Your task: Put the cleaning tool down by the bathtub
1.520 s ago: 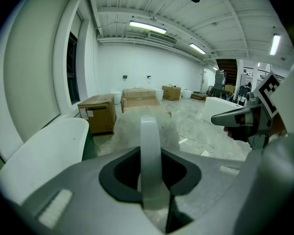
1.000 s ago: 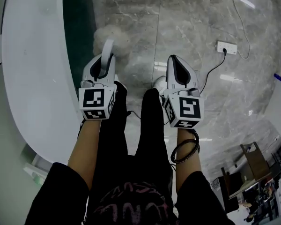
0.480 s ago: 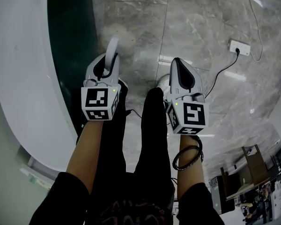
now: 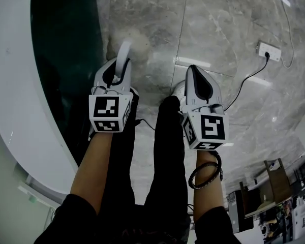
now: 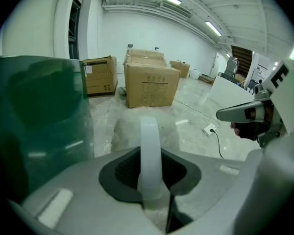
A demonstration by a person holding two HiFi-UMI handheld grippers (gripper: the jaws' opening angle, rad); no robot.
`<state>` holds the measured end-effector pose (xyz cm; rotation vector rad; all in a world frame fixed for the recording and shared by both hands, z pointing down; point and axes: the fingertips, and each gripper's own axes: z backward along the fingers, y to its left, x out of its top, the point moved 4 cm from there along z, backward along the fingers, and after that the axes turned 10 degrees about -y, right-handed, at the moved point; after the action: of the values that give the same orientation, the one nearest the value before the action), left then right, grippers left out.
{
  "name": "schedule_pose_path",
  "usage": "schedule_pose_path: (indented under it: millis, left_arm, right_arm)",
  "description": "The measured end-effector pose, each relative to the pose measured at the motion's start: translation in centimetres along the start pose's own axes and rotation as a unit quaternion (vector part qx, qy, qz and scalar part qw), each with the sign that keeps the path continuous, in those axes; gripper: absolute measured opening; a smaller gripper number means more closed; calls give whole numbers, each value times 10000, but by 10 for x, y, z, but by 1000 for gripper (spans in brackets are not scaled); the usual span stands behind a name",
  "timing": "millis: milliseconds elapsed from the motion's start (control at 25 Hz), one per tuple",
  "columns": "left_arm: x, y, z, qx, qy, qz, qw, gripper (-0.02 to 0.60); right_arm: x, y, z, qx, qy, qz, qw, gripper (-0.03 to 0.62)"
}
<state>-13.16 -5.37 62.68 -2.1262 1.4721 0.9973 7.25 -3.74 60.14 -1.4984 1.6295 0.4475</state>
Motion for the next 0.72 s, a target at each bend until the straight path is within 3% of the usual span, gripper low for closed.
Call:
schedule_pose_path:
  millis: [360, 720]
  left_arm:
    - [-67, 10, -37, 23, 238, 33, 9997, 74]
    - [-110, 10, -67, -5, 342, -65, 9994, 74]
  right_arm:
    - [-64, -4, -32, 195, 266, 85, 9994, 23]
    - [-112, -20, -47, 155, 415, 21, 9990, 23]
